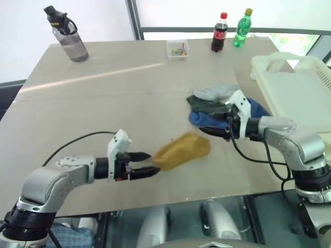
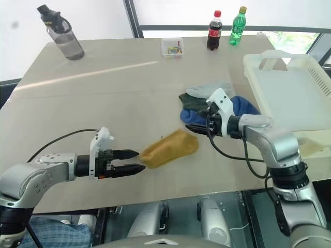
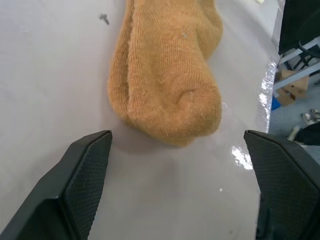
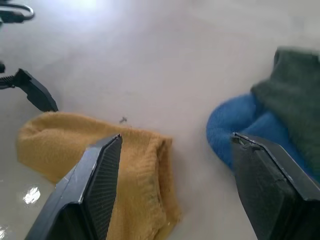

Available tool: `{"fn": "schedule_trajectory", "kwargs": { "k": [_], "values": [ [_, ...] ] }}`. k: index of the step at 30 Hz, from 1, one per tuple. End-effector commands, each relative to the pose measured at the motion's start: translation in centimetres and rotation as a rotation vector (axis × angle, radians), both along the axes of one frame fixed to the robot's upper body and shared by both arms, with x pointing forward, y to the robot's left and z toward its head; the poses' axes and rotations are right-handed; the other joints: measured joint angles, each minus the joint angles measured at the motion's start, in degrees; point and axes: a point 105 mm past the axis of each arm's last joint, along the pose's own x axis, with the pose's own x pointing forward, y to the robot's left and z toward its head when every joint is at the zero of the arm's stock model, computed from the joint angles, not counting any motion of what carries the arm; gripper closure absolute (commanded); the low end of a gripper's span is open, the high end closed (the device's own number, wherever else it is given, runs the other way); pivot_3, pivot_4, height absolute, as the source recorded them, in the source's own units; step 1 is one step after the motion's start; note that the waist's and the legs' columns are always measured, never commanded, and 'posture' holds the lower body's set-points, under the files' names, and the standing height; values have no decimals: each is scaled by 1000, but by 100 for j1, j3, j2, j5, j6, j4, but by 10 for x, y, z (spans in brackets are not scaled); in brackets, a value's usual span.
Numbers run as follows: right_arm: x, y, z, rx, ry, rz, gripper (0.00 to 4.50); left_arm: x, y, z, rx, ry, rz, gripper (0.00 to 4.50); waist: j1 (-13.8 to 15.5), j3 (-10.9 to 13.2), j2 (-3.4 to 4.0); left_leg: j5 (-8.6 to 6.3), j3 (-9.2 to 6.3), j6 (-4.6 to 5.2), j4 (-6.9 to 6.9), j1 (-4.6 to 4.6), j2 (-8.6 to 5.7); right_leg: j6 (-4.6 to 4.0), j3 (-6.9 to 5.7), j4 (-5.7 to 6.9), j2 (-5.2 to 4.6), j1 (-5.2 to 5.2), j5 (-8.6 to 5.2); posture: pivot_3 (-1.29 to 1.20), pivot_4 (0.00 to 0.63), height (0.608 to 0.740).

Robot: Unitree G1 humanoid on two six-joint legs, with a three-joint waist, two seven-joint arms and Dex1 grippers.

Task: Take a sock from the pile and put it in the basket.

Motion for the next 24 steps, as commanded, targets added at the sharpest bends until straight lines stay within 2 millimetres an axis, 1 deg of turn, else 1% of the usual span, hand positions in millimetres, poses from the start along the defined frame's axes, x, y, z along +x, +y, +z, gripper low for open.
{"fn": "schedule_trajectory", "kwargs": {
  "k": [1, 5, 8, 11, 13, 15, 17, 19, 22, 24],
  "values": [
    [-13, -1, 6, 8, -128, 47, 936, -5, 2, 20, -26, -141, -57, 41, 4, 0, 0, 0, 0, 0, 0, 0, 1, 0, 0, 0, -1, 1, 0, 0, 150, 740],
    [-24, 7, 1, 33, -146, 110, 936, -10, 4, 21, -39, -184, -79, 41, 7, 0, 0, 0, 4, 0, 0, 0, 1, 0, 2, -3, -5, 1, 0, 0, 150, 740],
    [-29, 21, -9, 28, -177, 154, 936, -8, 7, 14, -23, -175, -64, 41, 5, 0, 0, 0, 3, 0, 0, 6, 2, 0, 1, 0, 1, 2, -1, 0, 150, 740],
    [-26, 37, -17, 22, -199, 146, 936, -2, 9, 11, -6, -185, -37, 41, -4, 0, 0, 0, 4, 0, 0, 7, 3, -1, 2, 1, 3, 2, -1, 0, 150, 740],
    [-24, 39, -26, -8, -188, 125, 936, 0, 9, 12, -12, -193, -31, 41, 0, 0, 0, 0, 4, 0, 1, 6, 3, 0, 2, 3, 3, 1, -1, 0, 150, 740],
    [-13, 32, -43, -107, -196, 50, 936, -2, 8, 11, -14, -206, -42, 41, 16, -1, -1, 0, 3, -1, 2, 3, 2, 0, 2, 1, 1, 1, 0, 0, 150, 740],
    [-7, 25, -52, -152, -185, -5, 936, -4, 7, 8, -7, -222, -45, 41, 28, -2, -2, 0, 4, -1, 2, 2, -2, 0, 1, -1, -8, 2, 0, 0, 150, 740],
    [-6, 22, -49, -119, -176, -19, 936, -5, 6, 7, -7, -244, -41, 41, 33, -1, -2, 0, 6, -1, 2, 0, -3, 0, 1, -3, -12, 1, 0, 0, 150, 740],
    [-10, 23, -35, -46, -177, -10, 936, -11, 7, 4, -10, -237, -55, 41, 17, -1, -1, 0, 3, -1, 1, 1, 0, -1, -1, -2, -6, 1, 0, 0, 150, 740],
    [-12, 19, -28, -32, -193, -7, 936, -13, 8, 2, 5, -231, -60, 41, 13, -1, -1, 0, 4, -1, 1, 4, 1, -1, 1, 2, -5, 1, 0, 0, 150, 740]
  ]
}}
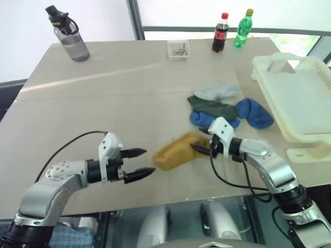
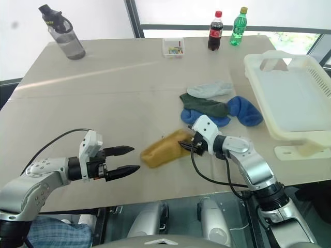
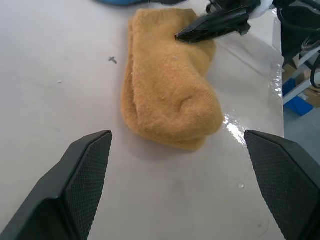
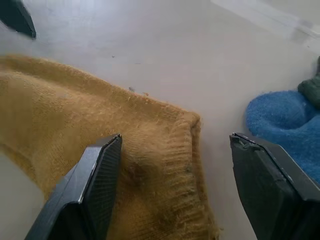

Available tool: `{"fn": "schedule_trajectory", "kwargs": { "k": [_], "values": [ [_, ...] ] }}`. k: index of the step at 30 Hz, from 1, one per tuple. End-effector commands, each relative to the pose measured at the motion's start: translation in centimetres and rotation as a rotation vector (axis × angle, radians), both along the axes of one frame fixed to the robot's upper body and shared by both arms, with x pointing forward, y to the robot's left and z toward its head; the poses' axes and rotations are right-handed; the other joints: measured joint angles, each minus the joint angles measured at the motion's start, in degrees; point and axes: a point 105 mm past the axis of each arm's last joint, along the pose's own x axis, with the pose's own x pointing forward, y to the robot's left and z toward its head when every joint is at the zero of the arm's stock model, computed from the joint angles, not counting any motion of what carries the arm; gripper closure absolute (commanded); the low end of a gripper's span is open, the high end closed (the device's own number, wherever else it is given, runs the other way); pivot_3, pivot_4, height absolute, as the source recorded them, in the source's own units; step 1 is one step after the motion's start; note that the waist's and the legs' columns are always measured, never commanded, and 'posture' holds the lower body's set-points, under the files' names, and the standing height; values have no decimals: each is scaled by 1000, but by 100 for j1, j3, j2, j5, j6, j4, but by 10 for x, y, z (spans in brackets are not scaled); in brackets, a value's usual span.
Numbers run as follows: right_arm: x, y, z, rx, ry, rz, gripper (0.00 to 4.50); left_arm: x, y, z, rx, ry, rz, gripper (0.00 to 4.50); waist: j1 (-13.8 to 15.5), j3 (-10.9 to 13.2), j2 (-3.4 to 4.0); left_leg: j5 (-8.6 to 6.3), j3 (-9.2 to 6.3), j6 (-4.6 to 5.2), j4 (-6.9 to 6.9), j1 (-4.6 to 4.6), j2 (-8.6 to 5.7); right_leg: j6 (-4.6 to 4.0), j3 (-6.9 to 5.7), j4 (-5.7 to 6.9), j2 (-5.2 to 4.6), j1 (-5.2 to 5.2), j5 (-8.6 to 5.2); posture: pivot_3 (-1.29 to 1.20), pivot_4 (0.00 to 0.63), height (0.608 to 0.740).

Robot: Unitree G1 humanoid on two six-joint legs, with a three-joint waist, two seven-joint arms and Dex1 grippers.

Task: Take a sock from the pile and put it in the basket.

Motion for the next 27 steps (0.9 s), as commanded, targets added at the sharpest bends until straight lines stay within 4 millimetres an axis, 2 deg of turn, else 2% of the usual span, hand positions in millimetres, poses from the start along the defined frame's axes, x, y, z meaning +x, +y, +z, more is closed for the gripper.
{"fn": "schedule_trajectory", "kwargs": {
  "k": [1, 5, 8, 10, 13, 15, 21, 27],
  "values": [
    [-2, -9, 29, 38, -91, -4, 936, -4, -2, 7, 24, -44, -32, 41, 2, 0, 0, 0, 0, 0, 0, 1, 0, 0, 0, 1, 0, 1, 0, 0, 150, 740],
    [3, -24, 40, 41, -125, -72, 936, -4, -2, 7, 25, -42, -31, 41, 20, -1, -1, 0, 0, 0, 1, 1, 0, 1, -1, 0, -1, 2, 0, 0, 150, 740],
    [-16, -21, 47, 77, -131, 8, 936, -3, -1, 7, 28, -42, -27, 41, 18, -1, -1, 0, -2, 0, 1, 0, 0, 0, -1, 1, 1, 1, -1, 0, 150, 740],
    [-22, -19, 41, 17, -144, 62, 936, -3, -1, 8, 27, -41, -27, 41, 16, 0, -1, 0, -4, 0, -1, -1, 1, 0, -2, -1, 1, 1, -1, 0, 150, 740],
    [-16, -19, 27, -135, -198, 104, 936, -2, -2, 9, 26, -57, -26, 41, -3, -1, -1, 0, 3, 1, 1, 2, 0, 1, 2, -2, 0, 2, 0, 0, 150, 740],
    [-16, -16, 22, -195, -221, 178, 936, 0, -2, 12, 9, -64, -19, 41, -8, -1, -1, 0, 9, 1, 3, 6, 0, 1, 3, -1, 0, 3, 0, 0, 150, 740],
    [-11, -7, 28, -211, -204, 390, 936, 2, -3, 14, 6, -65, -32, 41, -13, -1, -1, 0, 9, 0, 4, 9, 3, 0, 5, 4, 7, 3, 0, 0, 150, 740],
    [-12, 6, 25, -295, -118, 709, 936, 0, -4, 16, 2, -74, -36, 41, -17, 1, 0, 0, 7, 0, 4, 6, 2, 0, 3, 1, 4, 3, 1, 0, 150, 740]
  ]
}}
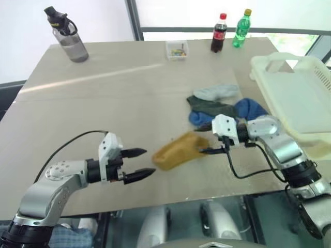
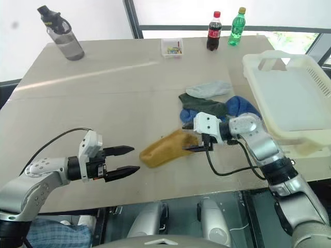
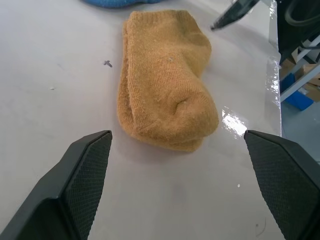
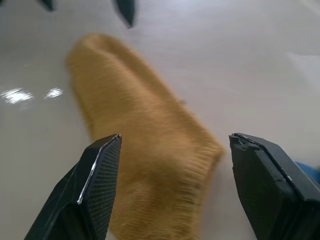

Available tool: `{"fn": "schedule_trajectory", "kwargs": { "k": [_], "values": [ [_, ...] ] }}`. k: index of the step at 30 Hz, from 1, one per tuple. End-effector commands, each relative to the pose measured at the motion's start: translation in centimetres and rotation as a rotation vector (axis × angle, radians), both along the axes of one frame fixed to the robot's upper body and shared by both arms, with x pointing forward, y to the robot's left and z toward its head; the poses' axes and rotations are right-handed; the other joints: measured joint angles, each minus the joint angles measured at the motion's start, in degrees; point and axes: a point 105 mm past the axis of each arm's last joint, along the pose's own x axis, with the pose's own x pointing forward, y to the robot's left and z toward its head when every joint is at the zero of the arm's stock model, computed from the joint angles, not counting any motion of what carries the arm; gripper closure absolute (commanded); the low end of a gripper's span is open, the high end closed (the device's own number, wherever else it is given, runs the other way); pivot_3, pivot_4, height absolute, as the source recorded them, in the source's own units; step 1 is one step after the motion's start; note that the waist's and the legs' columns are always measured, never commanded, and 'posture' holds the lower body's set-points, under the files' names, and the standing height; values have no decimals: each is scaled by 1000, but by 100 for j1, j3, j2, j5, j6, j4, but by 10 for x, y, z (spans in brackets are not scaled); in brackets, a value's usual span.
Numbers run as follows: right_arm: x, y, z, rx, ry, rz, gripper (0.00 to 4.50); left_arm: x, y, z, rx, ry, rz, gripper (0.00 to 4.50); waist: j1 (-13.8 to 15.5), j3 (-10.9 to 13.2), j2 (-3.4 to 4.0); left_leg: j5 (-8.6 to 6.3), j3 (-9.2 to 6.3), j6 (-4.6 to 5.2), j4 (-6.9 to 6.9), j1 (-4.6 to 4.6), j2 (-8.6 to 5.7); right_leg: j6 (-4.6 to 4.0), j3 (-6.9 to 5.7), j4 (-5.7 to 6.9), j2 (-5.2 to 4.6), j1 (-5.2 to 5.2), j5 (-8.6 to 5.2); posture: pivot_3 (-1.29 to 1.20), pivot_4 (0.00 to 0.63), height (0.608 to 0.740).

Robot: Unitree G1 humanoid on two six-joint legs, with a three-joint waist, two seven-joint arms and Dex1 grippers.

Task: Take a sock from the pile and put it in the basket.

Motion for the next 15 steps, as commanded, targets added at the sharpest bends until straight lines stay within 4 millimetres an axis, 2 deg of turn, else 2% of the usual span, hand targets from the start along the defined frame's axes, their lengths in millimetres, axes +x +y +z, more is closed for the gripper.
{"fn": "schedule_trajectory", "kwargs": {
  "k": [1, 6, 11, 15],
  "values": [
    [-5, 9, 5, -36, 17, 170, 936, -4, -3, 11, -9, -48, -19, 41, 0, 0, 0, 0, -3, 0, 0, 0, 0, 0, -2, 1, 0, 0, 0, 0, 150, 740],
    [12, 25, 4, -55, 15, 207, 936, -8, -5, 12, -17, -57, -6, 41, -7, 1, 2, 0, -8, 0, 0, -1, 0, -1, -5, 2, -3, 0, 0, 0, 150, 740],
    [27, 32, -3, -80, 50, 183, 936, -10, -3, 13, -13, -60, 14, 41, 12, 1, 2, 0, -11, -1, 0, 0, 0, -2, -6, 5, -4, 0, 1, 0, 150, 740],
    [37, 21, -30, -184, 93, 92, 936, -11, 0, 13, -5, -61, 27, 41, 20, 1, 3, 0, -13, -2, -1, -3, -3, -2, -8, 5, -10, 0, 1, 0, 150, 740]
  ]
}}
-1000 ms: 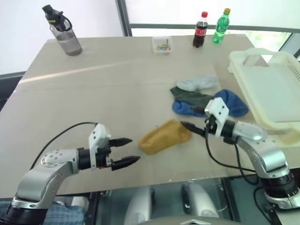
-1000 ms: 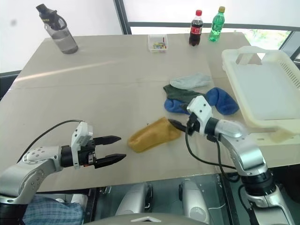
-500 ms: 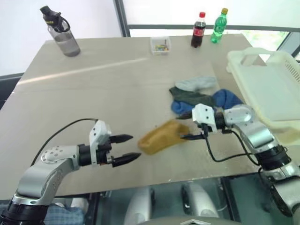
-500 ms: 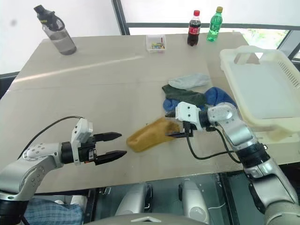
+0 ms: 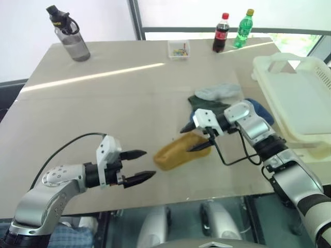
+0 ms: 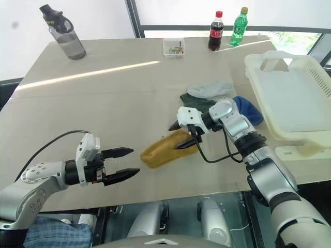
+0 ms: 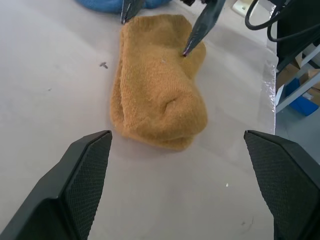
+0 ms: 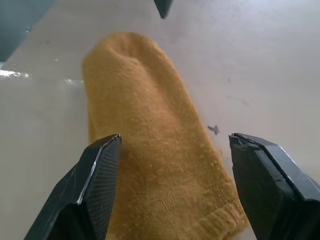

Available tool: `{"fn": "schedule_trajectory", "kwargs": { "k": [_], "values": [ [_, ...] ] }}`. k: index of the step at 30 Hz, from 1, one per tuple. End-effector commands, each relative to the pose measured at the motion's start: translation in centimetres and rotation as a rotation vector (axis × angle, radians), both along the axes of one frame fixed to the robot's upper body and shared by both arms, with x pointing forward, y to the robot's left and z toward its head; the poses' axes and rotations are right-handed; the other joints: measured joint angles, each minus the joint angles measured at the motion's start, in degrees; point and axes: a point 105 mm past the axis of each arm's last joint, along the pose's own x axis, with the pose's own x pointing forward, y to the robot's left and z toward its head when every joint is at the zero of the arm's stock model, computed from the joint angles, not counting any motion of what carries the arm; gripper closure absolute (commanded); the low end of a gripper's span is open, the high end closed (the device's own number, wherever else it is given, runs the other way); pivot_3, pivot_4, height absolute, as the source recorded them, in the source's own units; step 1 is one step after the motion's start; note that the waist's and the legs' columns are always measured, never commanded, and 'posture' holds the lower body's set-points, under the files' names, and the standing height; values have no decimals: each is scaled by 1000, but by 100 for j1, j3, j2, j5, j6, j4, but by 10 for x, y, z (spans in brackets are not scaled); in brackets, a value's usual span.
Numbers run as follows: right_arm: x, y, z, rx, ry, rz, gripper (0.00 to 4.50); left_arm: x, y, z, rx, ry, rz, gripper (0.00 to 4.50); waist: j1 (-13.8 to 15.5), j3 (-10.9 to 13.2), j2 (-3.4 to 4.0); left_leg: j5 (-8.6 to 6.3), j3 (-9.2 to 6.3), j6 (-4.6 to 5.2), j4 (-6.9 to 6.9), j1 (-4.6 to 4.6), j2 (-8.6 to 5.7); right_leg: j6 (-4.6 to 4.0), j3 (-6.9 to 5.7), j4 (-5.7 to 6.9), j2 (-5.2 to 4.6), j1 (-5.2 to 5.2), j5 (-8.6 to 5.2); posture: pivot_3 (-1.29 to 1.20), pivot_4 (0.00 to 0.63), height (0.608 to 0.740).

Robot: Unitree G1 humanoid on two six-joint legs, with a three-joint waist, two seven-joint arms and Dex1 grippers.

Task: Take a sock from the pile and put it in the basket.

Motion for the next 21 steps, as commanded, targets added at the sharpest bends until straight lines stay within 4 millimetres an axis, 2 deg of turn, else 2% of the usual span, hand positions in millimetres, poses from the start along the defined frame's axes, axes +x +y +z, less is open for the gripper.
{"fn": "schedule_trajectory", "kwargs": {
  "k": [1, 4, 7, 11, 14, 18, 21],
  "values": [
    [4, -11, -14, -78, -1, -33, 936, -2, 1, 11, 2, -47, -1, 41, -3, 1, 2, 0, 1, 0, 0, 0, 0, 0, 1, 0, -1, 0, 0, 0, 150, 740],
    [2, -14, -22, -97, 28, -75, 936, -2, 1, 11, 6, -47, -2, 41, 1, -2, 2, 0, 0, 0, -1, 3, 0, 0, 1, 1, -1, 1, 0, 0, 150, 740],
    [12, -14, -28, -103, 93, -274, 936, -2, 0, 12, 4, -47, -8, 41, -1, -4, 2, 0, 0, 0, -1, 9, 0, 0, 1, 3, -1, 6, 0, 0, 150, 740],
    [7, -19, -25, -45, 219, -454, 936, 1, -2, 11, 4, -48, -11, 41, 24, -6, 2, 0, -1, 0, -1, 39, 0, -1, 3, 5, -1, 36, -1, 0, 150, 740],
    [-4, -31, -23, -34, 264, -537, 936, 7, -2, 10, 2, -43, 14, 41, 97, -7, 4, -1, 0, 0, -12, 92, 0, -21, -1, -11, -1, 93, -14, 0, 150, 740],
    [-28, -43, -19, -10, 270, -592, 936, 26, -1, 10, -40, -2, 115, 41, 166, -9, 3, -1, -4, 0, -13, 89, -2, -21, -4, -19, -6, 97, -17, 0, 150, 740],
    [-36, -46, -13, 21, 264, -640, 936, 37, -1, 1, -50, 83, 195, 41, 145, -10, 1, -1, -8, 1, -14, 87, -6, 1, -8, -19, -4, 97, -5, 0, 150, 740]
  ]
}}
